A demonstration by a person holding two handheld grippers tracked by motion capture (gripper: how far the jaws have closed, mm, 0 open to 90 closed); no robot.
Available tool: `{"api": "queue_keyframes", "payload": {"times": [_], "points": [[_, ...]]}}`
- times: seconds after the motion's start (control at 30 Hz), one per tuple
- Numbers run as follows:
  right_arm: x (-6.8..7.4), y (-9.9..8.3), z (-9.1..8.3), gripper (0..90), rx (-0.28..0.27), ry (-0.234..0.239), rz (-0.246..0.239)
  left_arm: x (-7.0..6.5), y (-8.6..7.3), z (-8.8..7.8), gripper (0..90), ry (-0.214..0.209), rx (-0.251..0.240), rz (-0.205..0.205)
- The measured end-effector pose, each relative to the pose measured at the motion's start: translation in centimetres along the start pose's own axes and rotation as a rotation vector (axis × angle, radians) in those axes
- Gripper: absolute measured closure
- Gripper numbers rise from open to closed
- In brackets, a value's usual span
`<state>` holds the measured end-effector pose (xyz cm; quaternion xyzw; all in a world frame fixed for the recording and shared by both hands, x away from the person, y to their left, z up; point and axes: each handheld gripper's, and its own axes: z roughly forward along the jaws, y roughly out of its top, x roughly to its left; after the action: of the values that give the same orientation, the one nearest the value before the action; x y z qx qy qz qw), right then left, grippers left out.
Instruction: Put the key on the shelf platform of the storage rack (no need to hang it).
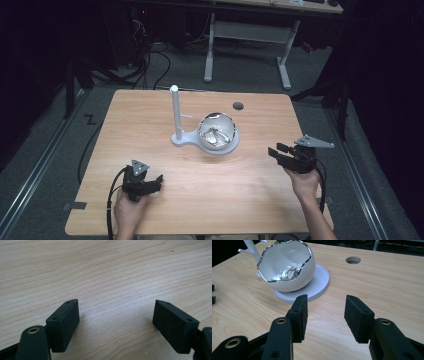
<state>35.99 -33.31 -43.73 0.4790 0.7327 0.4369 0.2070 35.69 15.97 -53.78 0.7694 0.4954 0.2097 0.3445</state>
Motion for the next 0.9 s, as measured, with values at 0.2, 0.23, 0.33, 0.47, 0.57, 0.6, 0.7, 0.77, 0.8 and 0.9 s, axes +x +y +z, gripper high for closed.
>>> {"api": "queue_keyframes", "payload": {"times": [0.2, 0.23, 0.33, 0.47, 0.57, 0.6, 0.7, 0.77, 0.8, 0.9], "points": [[0.0, -0.9, -0.5, 53.7, -0.008, -0.002, 0.009, 0.0, 0.0, 0.0, 21.8, 0.000, 0.000, 0.000], [0.0, -1.1, -0.5, 53.7, -0.009, -0.003, 0.011, 0.0, 0.0, 0.0, 21.8, 0.000, 0.000, 0.000], [-0.1, -1.7, -0.6, 53.7, -0.008, -0.001, 0.028, 0.0, 0.0, 0.0, 21.8, 0.000, 0.000, 0.000], [0.3, -2.6, -0.6, 53.1, 0.009, -0.020, 0.010, 0.0, 0.0, 0.0, 21.8, 0.000, 0.000, 0.000], [0.7, -3.1, -0.5, 52.9, 0.026, -0.015, -0.005, 0.0, 0.0, 0.0, 21.8, 0.000, 0.000, 0.000], [0.8, -3.3, -0.5, 52.8, 0.031, -0.015, -0.006, 0.0, 0.0, 0.0, 21.8, 0.000, 0.000, 0.000], [1.0, -3.8, -0.4, 52.8, 0.033, -0.009, -0.005, 0.0, 0.0, 0.0, 21.8, 0.000, 0.000, 0.000], [1.2, -4.1, -0.3, 52.8, 0.040, -0.013, -0.010, 0.0, 0.0, 0.0, 21.8, 0.000, 0.000, 0.000], [1.3, -4.1, -0.2, 52.9, 0.043, -0.016, -0.018, 0.0, 0.0, 0.0, 21.8, 0.000, 0.000, 0.000], [1.7, -4.4, -0.1, 52.9, 0.051, -0.013, -0.026, 0.0, 0.0, 0.0, 21.8, 0.000, 0.000, 0.000]]}}
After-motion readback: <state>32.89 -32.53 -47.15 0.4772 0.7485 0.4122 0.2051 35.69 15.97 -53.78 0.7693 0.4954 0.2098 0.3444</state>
